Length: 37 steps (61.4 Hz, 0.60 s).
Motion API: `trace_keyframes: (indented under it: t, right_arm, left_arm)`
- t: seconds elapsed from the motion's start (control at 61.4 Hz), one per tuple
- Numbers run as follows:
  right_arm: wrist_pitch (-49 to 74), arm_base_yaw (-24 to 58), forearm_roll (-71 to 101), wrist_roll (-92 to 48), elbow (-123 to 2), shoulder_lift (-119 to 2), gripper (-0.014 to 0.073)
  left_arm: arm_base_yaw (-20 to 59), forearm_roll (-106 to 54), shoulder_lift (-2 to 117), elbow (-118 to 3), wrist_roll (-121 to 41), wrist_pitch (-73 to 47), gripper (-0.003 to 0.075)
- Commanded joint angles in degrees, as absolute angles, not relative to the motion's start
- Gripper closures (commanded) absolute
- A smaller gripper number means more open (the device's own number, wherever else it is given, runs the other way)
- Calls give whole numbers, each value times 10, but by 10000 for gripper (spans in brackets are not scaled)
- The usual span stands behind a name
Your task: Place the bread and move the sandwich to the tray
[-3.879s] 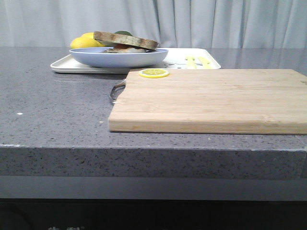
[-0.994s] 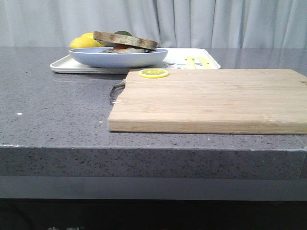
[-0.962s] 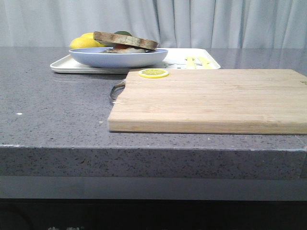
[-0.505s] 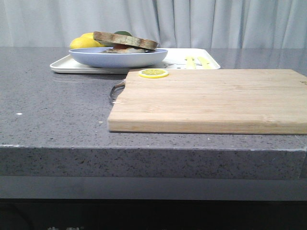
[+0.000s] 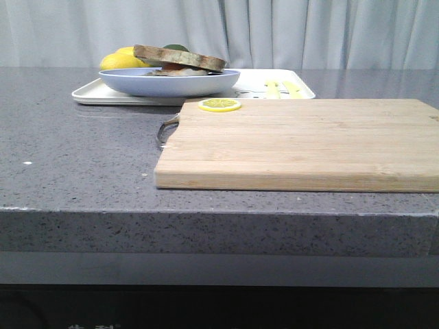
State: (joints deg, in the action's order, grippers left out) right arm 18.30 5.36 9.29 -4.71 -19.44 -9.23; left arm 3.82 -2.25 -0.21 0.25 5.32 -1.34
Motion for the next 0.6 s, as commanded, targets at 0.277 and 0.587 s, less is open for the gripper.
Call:
trace_keyframes:
  t: [0.277, 0.587]
  right_arm:
    - [31, 8, 102, -49, -22, 16, 663]
    - [-3, 8, 135, -49, 14, 16, 663]
  left_arm:
    - [37, -22, -16, 3, 58, 33, 741]
    - [37, -22, -15, 3, 58, 33, 741]
